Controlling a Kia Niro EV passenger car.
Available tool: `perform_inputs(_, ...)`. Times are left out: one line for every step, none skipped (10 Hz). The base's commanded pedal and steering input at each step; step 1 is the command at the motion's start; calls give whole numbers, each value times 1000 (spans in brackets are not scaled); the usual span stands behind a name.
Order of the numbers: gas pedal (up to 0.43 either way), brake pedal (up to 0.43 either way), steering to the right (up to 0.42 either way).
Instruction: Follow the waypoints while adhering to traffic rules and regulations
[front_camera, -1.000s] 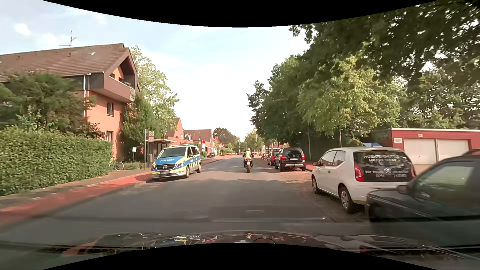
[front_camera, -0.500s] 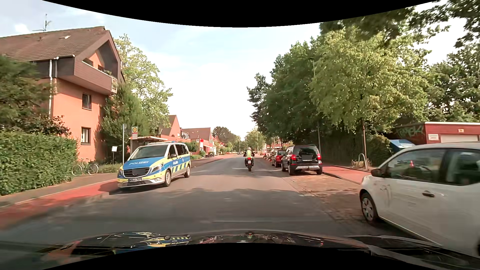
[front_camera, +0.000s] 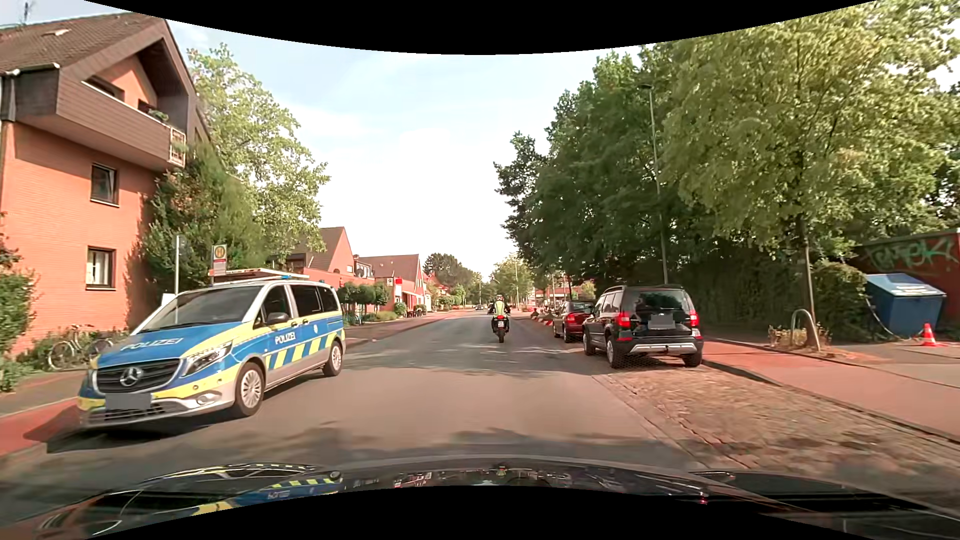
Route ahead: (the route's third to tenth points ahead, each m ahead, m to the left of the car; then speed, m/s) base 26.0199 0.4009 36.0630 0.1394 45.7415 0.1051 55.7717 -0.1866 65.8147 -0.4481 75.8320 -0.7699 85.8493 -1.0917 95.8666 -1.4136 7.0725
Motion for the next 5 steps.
perform_inputs(177,0,-3)
perform_inputs(177,0,-3)
perform_inputs(169,0,-2)
perform_inputs(169,0,-3)
perform_inputs(157,0,-3)
